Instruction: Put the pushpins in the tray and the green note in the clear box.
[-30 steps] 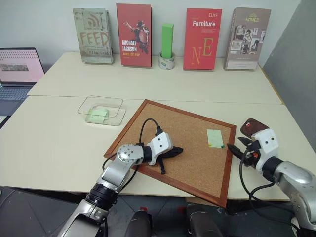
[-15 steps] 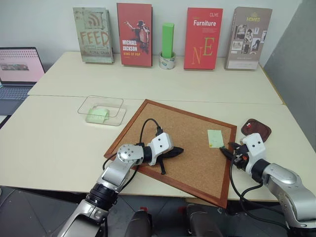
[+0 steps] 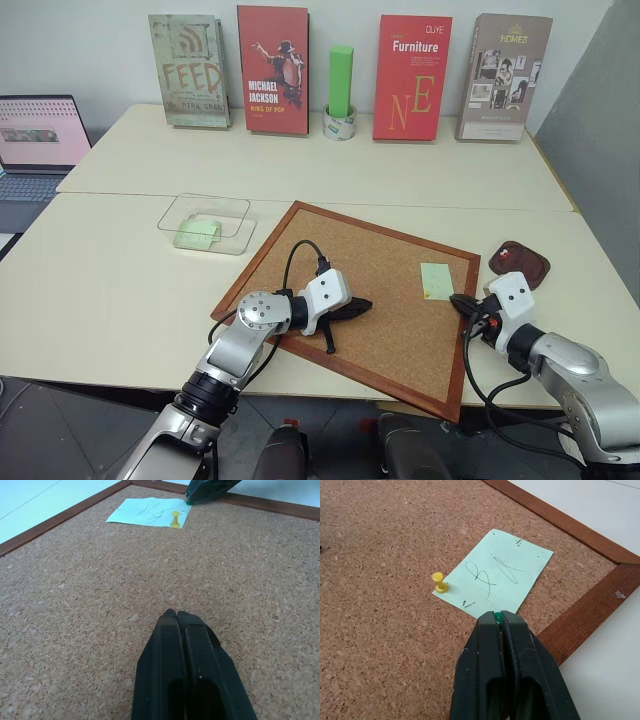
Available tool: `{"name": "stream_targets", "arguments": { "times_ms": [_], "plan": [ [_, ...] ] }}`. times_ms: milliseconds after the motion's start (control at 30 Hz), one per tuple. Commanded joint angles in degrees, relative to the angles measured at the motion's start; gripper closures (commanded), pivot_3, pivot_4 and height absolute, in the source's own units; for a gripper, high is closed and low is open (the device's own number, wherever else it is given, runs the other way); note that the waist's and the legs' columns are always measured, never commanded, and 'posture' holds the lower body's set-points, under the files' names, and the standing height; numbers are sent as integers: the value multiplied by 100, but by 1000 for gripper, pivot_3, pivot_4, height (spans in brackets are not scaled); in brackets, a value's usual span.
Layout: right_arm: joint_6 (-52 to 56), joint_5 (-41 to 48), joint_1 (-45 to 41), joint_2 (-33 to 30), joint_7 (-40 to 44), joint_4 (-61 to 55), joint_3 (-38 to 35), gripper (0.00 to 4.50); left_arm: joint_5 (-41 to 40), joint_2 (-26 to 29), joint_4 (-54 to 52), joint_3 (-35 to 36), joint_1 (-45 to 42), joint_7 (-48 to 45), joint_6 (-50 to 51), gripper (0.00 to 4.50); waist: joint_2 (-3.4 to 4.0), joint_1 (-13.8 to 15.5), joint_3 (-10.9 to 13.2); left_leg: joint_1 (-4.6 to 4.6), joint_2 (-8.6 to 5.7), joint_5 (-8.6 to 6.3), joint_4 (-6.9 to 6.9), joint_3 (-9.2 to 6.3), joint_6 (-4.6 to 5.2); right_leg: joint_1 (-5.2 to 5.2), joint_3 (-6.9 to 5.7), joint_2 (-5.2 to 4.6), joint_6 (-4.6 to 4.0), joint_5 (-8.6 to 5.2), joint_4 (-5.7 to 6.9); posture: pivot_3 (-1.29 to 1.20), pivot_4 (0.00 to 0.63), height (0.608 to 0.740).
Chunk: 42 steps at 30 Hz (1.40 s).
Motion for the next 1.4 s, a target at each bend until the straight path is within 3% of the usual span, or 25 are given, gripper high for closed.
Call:
{"name": "stream_targets", "arguments": {
  "times_ms": [33,433,667,1067,1400],
  "plan": [
    [-115,163,-106,-5,-64,-593,-302,4481,131,62,100,-72,55,11,35,4500,0,0,0,0,0,0,0,0,0,0,0,0,0,0,0,0,150,740],
    [218,250,-225,-218,-213,-917,-730,4481,132,52,124,-94,59,2,21,4500,-1,1,0,-2,0,0,1,-1,0,0,0,0,0,-1,-5,0,150,740],
    [-331,-1004,-571,-1032,-548,491,-570,4481,125,39,125,-102,57,5,22,4500,-2,1,1,-2,-1,0,3,2,0,0,1,-3,0,-1,-10,0,150,740],
    [-1345,-1880,-1677,-1316,-457,2695,32,4481,127,17,69,-114,86,36,62,4500,-1,-3,1,0,-3,0,-3,6,0,1,2,-3,2,1,-10,0,150,740],
    [-1121,-1739,-1930,-1243,-272,3002,-43,2460,126,10,51,-123,96,38,74,4500,-1,-3,1,-1,-4,0,-1,5,1,2,3,-3,6,3,-8,0,150,740]
  ]
}}
